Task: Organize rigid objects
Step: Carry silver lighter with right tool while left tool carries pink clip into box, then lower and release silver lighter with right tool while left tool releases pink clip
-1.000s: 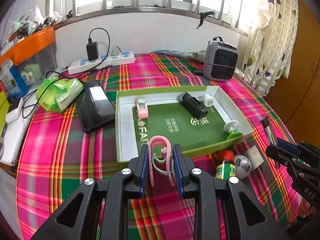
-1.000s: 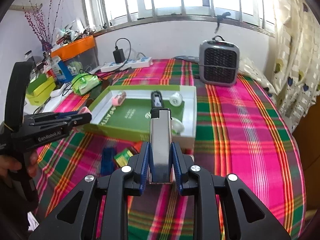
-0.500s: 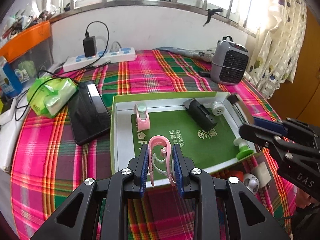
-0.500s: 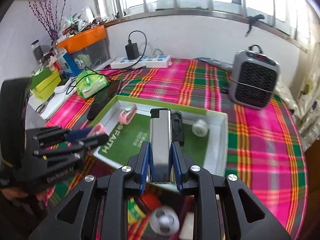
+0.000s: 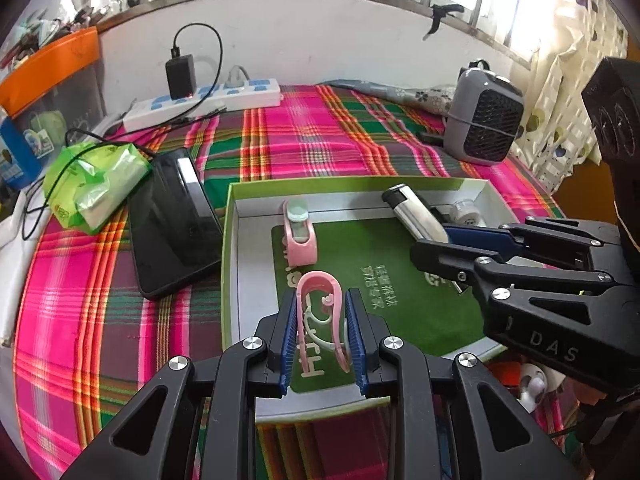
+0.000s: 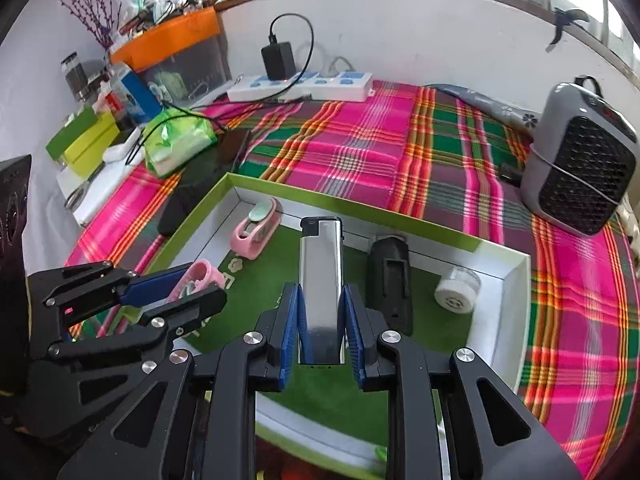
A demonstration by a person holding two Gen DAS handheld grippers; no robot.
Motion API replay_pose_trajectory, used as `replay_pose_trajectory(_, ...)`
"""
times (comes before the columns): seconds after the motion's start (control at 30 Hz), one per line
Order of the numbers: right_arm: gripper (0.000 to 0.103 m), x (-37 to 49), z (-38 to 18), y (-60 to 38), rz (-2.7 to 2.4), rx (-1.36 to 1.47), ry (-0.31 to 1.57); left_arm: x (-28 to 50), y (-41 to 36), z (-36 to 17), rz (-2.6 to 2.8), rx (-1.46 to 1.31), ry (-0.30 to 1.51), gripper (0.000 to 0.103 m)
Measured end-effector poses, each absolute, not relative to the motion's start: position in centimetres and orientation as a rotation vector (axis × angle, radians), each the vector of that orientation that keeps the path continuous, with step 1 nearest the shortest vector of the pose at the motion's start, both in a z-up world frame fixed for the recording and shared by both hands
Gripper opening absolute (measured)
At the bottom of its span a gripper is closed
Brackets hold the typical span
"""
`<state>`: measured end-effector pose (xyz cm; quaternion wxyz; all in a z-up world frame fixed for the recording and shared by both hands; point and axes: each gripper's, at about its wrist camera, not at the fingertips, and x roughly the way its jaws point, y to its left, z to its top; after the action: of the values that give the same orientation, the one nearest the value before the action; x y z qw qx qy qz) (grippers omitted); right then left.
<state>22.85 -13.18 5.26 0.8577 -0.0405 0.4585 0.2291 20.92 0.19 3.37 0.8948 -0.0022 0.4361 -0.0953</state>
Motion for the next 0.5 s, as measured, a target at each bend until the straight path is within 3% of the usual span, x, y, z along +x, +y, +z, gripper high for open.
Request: replay_pose_trajectory(0.5, 0.024, 25.3, 3.3, -12.3, 0.491, -0.102, 1.028, 21.9, 0.1, 2.2, -0.184, 0.012, 0.913, 0.023)
